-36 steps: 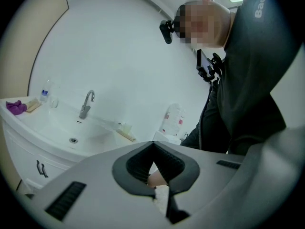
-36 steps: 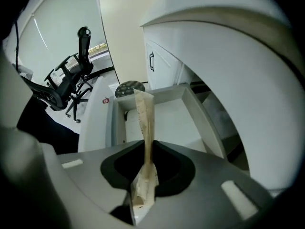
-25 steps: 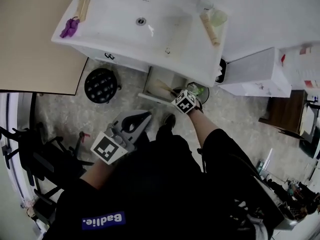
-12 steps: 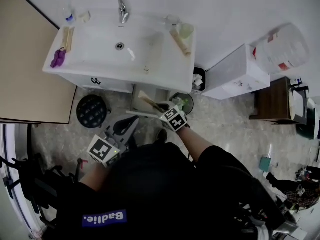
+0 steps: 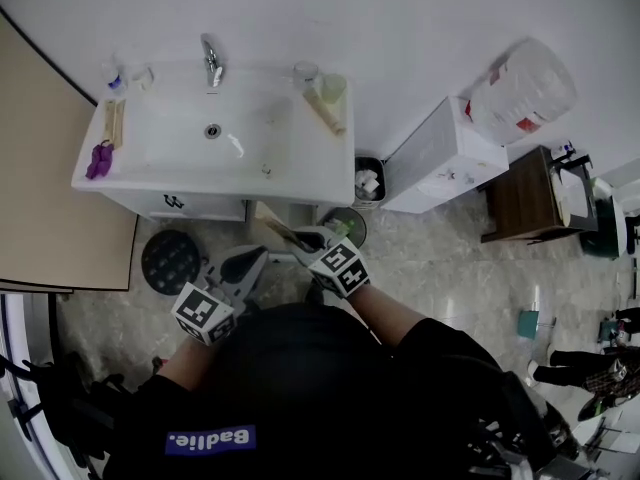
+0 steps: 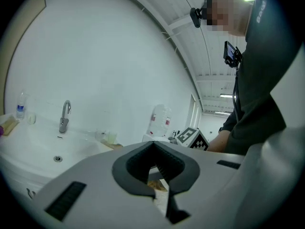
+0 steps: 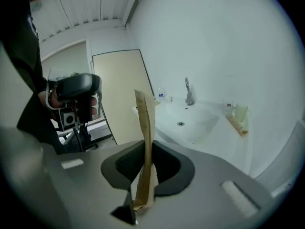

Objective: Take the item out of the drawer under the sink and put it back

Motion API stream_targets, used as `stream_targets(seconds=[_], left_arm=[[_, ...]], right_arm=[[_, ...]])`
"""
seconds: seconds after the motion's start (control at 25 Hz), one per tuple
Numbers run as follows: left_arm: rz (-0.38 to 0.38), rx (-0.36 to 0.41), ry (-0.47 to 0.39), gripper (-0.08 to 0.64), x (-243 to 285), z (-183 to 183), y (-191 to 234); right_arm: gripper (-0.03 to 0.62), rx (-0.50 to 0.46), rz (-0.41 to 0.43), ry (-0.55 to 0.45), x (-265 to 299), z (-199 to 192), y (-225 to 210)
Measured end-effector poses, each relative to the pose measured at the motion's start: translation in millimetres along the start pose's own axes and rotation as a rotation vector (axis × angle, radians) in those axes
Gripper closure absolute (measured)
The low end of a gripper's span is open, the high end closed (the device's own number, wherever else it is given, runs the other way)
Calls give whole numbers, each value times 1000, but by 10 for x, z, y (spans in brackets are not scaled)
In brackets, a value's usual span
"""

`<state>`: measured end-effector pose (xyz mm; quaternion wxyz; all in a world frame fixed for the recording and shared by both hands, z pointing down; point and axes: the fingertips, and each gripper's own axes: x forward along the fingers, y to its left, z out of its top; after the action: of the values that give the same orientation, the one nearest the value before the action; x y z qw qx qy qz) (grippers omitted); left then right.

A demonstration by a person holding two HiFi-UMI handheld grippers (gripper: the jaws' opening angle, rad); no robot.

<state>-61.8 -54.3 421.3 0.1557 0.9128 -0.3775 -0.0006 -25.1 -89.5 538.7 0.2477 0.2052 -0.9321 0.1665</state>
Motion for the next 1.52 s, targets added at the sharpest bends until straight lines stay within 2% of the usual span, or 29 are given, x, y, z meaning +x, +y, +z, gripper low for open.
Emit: stream_targets(seconds=[0.28,0.64,1.08,1.32,1.52], left_arm=[[-36,-5,32,554,56,-8,-87],[-70,4,60,554,177,-39,-218],[-88,32,90,554,260,-83,-293],[-101,14,55,554,299,-18,-320],[-98,20,59,554,274,-11,-332]], right_arm=[[546,42,-25,-134,-379,345,73],[546,45,-36,-262,-795,647,139],[546,47,-21,-279,-887,589,221],[546,54,-22,-286,-911,577,194],[546,56,-24,-281,-927,538,184]])
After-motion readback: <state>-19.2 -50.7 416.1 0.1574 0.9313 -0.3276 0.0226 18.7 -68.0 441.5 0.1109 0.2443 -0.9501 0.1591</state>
